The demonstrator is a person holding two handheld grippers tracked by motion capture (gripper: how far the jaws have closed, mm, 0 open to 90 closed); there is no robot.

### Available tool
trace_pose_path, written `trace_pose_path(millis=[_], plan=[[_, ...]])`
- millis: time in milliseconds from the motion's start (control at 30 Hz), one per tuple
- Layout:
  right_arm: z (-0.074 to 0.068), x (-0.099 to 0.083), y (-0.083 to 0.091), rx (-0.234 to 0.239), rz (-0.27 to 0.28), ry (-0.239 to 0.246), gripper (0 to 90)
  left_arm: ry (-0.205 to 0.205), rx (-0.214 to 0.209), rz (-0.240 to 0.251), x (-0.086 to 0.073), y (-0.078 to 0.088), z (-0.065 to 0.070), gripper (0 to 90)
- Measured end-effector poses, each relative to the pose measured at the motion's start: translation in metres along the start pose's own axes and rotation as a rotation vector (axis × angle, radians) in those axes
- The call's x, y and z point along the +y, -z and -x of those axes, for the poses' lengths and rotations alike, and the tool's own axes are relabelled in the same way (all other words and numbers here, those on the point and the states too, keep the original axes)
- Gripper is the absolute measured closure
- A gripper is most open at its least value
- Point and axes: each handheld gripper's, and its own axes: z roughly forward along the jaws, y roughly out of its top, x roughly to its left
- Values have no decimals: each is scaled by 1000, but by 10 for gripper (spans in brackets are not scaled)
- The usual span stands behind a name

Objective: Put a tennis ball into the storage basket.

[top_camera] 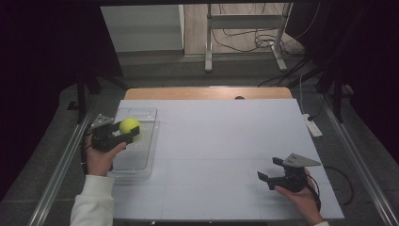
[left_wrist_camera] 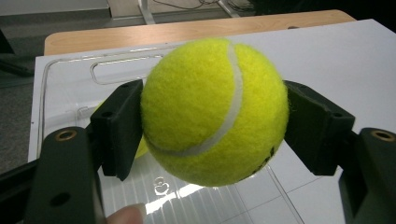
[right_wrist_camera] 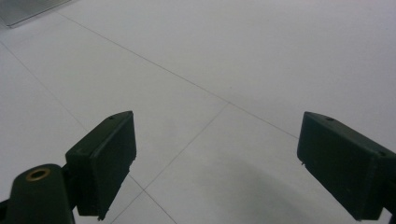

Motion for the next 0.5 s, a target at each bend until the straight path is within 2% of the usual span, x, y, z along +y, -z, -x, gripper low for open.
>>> trace_pose_path(millis=[233, 500], plan=[[0, 0, 0, 0, 0, -1, 125, 8, 4, -7, -1, -1, -4, 269], [0, 0, 0, 0, 0, 0, 125, 4, 34, -24, -3, -1, -7, 269]])
